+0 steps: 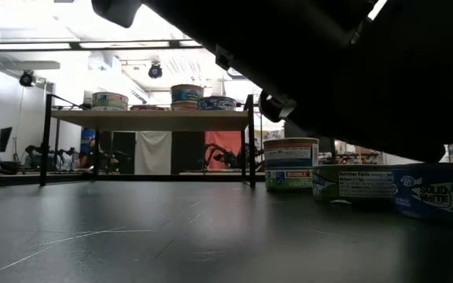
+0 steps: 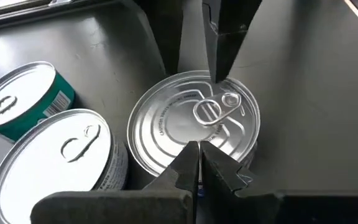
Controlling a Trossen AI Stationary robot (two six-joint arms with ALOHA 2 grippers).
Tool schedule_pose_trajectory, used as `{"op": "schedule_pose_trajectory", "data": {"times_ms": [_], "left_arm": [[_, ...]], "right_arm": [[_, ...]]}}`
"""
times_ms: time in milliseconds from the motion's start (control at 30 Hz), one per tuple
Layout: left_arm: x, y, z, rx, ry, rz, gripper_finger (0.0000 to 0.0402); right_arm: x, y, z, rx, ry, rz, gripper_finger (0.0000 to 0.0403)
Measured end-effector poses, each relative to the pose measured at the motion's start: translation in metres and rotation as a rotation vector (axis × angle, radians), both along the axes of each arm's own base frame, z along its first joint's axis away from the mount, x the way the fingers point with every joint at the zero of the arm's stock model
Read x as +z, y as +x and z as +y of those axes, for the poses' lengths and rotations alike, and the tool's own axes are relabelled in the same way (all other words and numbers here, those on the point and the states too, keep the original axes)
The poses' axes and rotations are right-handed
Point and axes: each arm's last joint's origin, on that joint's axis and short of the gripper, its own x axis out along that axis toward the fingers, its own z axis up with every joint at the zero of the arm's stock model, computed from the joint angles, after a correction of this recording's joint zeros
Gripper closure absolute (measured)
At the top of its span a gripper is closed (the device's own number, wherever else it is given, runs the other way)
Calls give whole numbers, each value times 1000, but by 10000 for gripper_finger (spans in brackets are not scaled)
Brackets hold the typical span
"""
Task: Stack canned seafood by type on shelf
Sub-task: Stack the blue tuna can on top of the blue tuna can on the shelf
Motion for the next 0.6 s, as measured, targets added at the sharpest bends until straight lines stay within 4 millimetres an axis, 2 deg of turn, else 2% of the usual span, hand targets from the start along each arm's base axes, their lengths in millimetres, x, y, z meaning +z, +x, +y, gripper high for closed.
{"op": "schedule_pose_trajectory", "data": {"times_ms": [200,600], "left_arm": [[-4,-1,0,19,-19,6,401],[-9,-6,-3,34,-47,14,401]], "right_arm": [[-11,-3,-4,-16,43,-48,108],[-11,-1,-3,-41,69,-90,86]]}}
